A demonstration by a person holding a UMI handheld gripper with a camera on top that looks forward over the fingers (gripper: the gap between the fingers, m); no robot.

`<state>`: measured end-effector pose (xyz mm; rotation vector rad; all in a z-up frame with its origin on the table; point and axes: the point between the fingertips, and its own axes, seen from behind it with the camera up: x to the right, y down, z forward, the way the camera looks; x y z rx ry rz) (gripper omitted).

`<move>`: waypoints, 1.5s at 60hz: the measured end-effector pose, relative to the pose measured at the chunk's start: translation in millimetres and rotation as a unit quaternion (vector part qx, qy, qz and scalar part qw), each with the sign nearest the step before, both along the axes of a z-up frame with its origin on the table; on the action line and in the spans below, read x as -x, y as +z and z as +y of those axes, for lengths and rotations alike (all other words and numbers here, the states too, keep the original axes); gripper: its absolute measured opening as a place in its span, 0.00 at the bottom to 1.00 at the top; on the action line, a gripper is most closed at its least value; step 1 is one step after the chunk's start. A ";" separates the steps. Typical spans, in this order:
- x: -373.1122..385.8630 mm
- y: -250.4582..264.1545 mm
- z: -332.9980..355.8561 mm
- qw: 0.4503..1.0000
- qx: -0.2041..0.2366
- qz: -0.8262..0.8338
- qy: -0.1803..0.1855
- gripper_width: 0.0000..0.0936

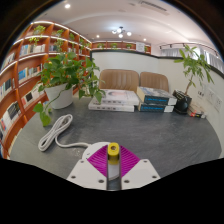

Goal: Unplug charger

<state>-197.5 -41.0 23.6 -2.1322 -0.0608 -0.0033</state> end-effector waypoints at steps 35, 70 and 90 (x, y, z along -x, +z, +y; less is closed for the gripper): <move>-105.1 280.0 31.1 0.980 -0.194 -0.007 -0.034 0.04; -169.4 -14.5 0.5 0.992 0.074 0.067 -0.071 0.07; -198.2 -3.1 -11.5 0.988 0.073 0.055 -0.122 0.78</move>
